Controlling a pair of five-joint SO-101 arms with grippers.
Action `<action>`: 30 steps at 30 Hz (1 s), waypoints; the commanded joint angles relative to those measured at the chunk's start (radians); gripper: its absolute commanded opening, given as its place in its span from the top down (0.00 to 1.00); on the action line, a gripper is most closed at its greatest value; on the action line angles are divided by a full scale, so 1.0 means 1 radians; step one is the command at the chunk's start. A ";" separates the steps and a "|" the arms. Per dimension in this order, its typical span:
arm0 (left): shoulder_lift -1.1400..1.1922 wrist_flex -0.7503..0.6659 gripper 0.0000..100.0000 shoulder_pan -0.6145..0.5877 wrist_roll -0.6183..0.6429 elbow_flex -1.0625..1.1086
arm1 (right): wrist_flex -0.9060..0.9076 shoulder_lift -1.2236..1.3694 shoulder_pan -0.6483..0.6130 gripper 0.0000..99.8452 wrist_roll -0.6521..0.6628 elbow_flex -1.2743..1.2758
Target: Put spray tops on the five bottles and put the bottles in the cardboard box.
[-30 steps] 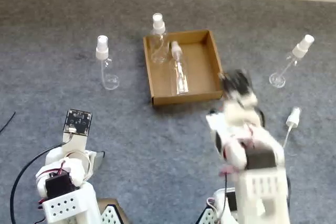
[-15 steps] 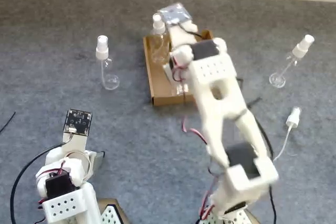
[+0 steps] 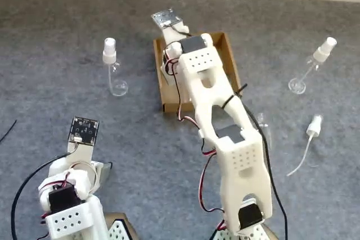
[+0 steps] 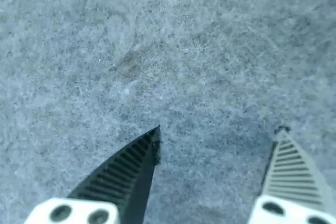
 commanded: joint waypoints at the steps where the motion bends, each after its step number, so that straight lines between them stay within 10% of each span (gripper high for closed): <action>1: -0.004 -0.014 0.70 0.013 -0.006 0.021 | -0.001 0.021 0.033 0.75 -0.009 -0.077; 30: -0.004 -0.014 0.70 0.013 -0.006 0.021 | -0.071 0.091 0.119 0.88 -0.040 -0.076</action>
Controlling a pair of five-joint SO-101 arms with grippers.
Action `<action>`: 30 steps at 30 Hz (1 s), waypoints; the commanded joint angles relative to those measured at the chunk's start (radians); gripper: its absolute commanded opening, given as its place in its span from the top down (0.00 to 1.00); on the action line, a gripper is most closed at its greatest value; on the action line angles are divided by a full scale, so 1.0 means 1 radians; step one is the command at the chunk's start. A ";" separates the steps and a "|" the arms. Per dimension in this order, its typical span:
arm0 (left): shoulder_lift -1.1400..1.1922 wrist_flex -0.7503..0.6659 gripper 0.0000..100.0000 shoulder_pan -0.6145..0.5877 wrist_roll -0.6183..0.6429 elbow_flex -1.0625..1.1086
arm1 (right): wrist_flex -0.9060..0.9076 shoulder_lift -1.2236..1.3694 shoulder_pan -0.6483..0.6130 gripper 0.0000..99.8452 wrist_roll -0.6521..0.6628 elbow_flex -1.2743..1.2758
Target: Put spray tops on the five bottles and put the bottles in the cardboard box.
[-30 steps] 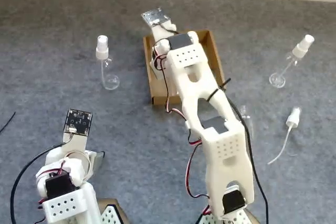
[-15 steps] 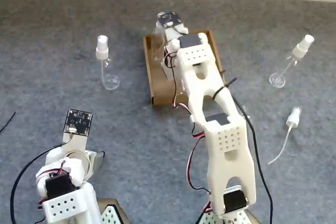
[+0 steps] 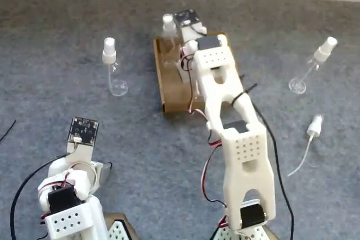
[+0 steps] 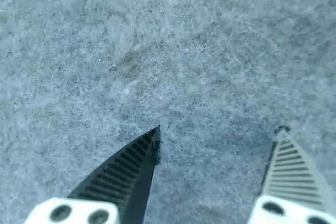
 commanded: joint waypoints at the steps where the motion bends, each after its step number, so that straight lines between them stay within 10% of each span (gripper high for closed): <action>1: -0.004 -0.014 0.70 0.013 -0.006 0.021 | -0.015 -0.016 0.013 0.88 -0.057 -0.039; 30: -0.002 -0.014 0.70 0.013 -0.006 0.021 | 0.062 -0.036 0.105 0.96 -0.123 -0.202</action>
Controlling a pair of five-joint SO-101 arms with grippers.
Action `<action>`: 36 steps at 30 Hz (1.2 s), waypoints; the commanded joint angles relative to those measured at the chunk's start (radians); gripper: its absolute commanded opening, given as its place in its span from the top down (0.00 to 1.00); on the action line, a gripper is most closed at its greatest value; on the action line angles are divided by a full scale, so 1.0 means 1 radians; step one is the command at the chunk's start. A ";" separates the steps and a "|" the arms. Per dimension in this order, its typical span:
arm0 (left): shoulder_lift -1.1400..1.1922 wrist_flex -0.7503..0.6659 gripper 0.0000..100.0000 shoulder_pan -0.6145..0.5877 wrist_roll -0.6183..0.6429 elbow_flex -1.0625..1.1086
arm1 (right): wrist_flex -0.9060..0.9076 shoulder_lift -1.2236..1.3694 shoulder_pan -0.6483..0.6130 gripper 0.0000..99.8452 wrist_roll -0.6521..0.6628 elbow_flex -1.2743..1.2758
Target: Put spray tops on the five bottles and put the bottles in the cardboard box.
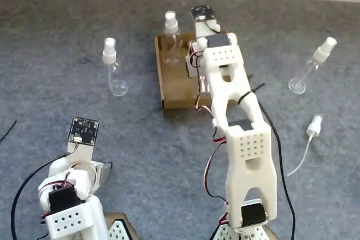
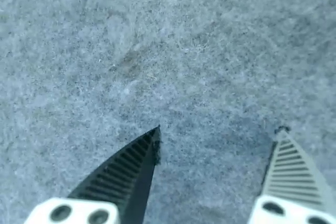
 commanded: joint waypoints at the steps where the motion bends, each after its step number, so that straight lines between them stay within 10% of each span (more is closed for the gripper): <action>1: -0.002 -0.014 0.70 0.013 -0.006 0.021 | 0.104 -0.042 0.039 0.96 -0.011 -0.205; 15: -0.002 -0.014 0.70 0.013 -0.006 0.021 | 0.456 -0.056 0.064 0.96 -0.009 -0.840; 36: -0.007 -0.015 0.70 0.013 -0.006 0.021 | 0.380 -1.121 -0.044 0.96 0.040 0.593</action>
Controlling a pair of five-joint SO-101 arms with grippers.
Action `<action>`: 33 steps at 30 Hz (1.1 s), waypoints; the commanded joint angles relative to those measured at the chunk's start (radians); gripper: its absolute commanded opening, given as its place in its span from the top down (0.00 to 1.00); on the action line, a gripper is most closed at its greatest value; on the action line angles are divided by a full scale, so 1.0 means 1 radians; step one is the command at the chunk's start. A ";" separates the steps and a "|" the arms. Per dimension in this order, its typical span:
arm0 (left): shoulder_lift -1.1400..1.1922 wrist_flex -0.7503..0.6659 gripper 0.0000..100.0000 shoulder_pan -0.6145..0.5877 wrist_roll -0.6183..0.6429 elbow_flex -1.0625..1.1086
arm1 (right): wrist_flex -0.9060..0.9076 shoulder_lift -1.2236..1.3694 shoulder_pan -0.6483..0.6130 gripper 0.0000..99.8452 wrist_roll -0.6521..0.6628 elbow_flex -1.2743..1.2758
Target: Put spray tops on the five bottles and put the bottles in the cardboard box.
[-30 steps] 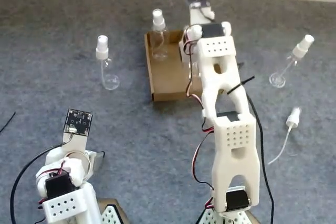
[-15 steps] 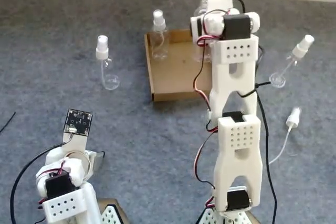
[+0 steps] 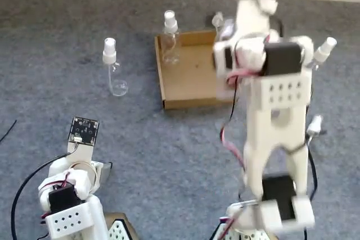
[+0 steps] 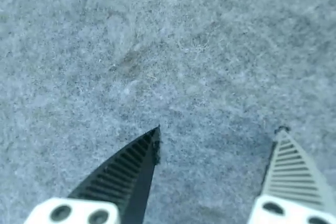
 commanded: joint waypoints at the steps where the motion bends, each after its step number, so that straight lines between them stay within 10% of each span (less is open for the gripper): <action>1: -0.007 -0.015 0.70 0.013 -0.006 0.021 | -0.107 -0.266 -0.071 0.96 0.009 0.464; 11: -0.005 -0.015 0.70 0.013 -0.006 0.021 | -0.664 -0.429 -0.305 0.94 -0.104 1.247; 15: -0.005 -0.015 0.70 0.013 -0.006 0.021 | -0.708 -0.426 -0.351 0.79 -0.107 1.303; 19: -0.004 -0.015 0.70 0.013 -0.006 0.021 | -0.667 -0.437 -0.348 0.64 -0.101 1.302; 33: -0.004 -0.015 0.70 0.013 -0.006 0.021 | -0.628 -0.246 -0.010 0.64 0.063 0.515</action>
